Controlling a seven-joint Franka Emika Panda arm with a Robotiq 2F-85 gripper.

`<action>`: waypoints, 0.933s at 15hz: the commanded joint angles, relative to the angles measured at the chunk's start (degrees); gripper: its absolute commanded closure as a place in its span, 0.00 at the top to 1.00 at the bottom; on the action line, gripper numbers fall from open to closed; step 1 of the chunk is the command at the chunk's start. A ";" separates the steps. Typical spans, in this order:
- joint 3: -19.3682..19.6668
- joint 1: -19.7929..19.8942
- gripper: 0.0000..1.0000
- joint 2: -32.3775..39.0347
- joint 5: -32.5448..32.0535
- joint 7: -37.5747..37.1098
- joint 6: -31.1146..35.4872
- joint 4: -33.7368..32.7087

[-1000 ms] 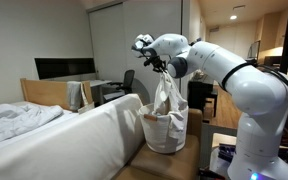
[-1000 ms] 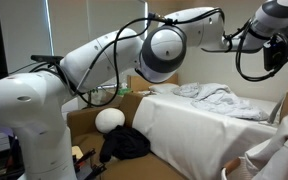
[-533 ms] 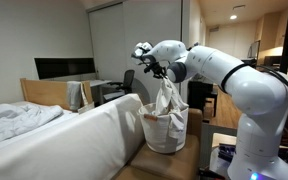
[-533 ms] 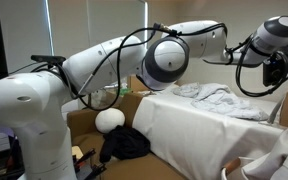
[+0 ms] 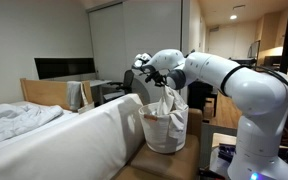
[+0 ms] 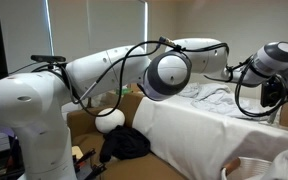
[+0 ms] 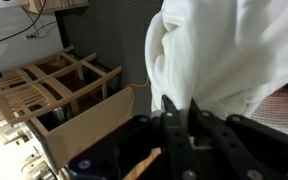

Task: Put the white jersey in the laundry basket

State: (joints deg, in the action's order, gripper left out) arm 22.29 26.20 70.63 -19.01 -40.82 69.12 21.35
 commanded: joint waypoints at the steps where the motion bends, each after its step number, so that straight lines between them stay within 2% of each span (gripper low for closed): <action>1: 1.06 -0.49 0.11 1.37 -1.49 2.09 -0.90 -0.04; 14: 0.54 -0.50 0.14 2.27 -0.80 0.12 0.24 0.47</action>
State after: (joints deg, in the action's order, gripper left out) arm 22.72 25.85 73.24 -19.89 -40.63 69.15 21.21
